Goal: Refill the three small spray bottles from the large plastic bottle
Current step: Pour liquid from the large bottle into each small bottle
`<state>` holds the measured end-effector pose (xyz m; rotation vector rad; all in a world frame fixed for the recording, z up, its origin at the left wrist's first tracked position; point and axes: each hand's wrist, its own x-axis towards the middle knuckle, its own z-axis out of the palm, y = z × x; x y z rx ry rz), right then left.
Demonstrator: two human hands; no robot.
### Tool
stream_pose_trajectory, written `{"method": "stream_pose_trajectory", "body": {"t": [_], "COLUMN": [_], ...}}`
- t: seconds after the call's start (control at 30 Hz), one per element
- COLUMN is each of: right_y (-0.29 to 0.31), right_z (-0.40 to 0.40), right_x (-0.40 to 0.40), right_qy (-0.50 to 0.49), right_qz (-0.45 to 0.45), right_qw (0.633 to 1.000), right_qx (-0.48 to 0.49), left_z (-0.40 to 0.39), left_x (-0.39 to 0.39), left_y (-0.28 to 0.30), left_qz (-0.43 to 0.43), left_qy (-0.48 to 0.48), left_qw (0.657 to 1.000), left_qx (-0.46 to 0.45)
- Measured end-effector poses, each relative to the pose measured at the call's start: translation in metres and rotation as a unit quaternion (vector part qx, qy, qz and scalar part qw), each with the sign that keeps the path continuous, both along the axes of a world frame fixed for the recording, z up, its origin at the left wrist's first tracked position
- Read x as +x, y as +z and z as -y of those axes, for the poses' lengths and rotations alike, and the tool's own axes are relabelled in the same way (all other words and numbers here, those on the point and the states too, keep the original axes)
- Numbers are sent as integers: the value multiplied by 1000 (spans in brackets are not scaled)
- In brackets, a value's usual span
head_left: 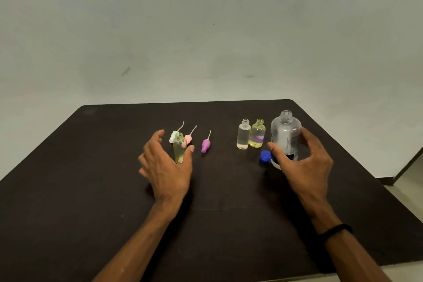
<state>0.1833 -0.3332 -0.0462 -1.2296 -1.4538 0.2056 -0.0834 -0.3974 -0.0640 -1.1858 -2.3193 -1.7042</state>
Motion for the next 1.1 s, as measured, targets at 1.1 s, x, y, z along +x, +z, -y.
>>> {"method": "stream_pose_trajectory", "body": {"t": [1.1], "right_y": [-15], "right_z": [-14], "right_x": [7], "right_qy": [34], "right_qz": [131], "right_qw": [986], "right_qx": [98], "left_z": [-21], "left_x": [42], "left_y": [3], "left_qz": [151], "left_qy": [-409], "left_qw": [899], "left_qx": [38]}}
